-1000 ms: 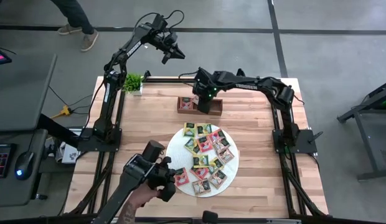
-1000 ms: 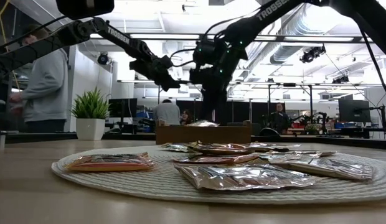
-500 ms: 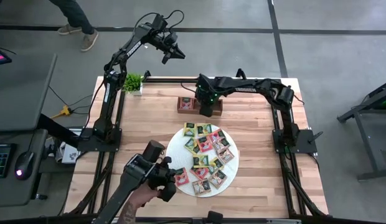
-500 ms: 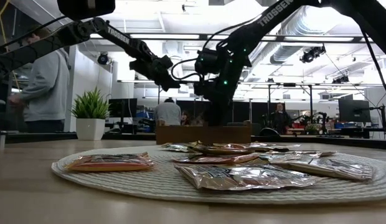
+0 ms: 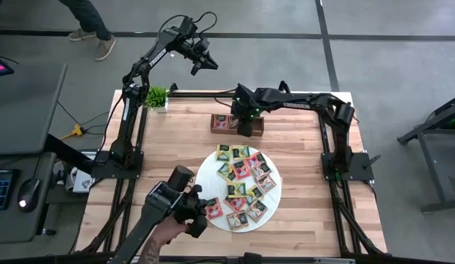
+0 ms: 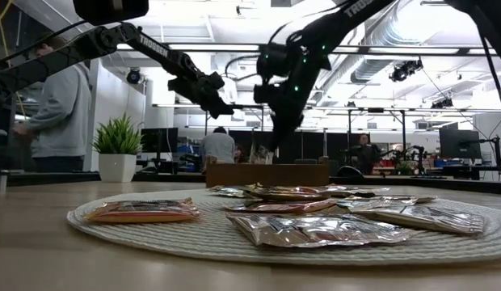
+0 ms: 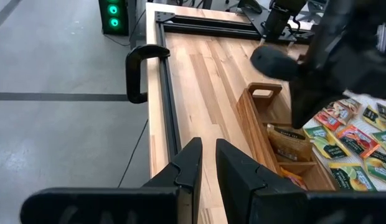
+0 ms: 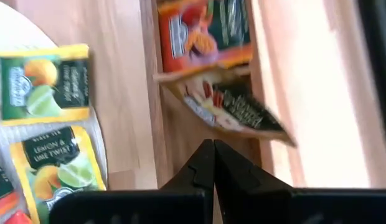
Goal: Pick & Place Tea
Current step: Put the brown tea bag into the middle section of the wooden organizer
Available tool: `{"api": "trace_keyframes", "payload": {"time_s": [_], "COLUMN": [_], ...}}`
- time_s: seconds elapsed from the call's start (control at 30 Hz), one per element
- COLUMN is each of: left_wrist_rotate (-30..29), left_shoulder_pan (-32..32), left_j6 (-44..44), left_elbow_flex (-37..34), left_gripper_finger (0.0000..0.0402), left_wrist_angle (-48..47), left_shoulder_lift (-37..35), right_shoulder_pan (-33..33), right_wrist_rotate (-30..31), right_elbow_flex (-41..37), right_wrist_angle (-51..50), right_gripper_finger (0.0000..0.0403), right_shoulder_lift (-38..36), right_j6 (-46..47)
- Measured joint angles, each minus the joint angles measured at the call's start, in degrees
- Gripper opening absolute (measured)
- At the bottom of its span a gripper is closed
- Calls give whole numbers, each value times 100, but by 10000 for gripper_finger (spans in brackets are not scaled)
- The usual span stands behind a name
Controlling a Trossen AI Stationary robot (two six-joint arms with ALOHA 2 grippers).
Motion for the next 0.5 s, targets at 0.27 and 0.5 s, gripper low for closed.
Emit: {"api": "trace_keyframes", "payload": {"time_s": [0.27, 0.5], "left_wrist_rotate": [7, 7], "left_shoulder_pan": [0, 0], "left_j6": [0, 0], "left_elbow_flex": [0, 0], "left_gripper_finger": [45, 45], "left_wrist_angle": [0, -18], "left_shoulder_lift": [0, 0], "right_shoulder_pan": [-9, -96], "right_wrist_rotate": [-173, -162], "right_elbow_flex": [1, 1], "right_wrist_angle": [502, 648], "right_gripper_finger": [0, 0], "right_shoulder_lift": [-113, -113], "right_j6": [-605, -889]}}
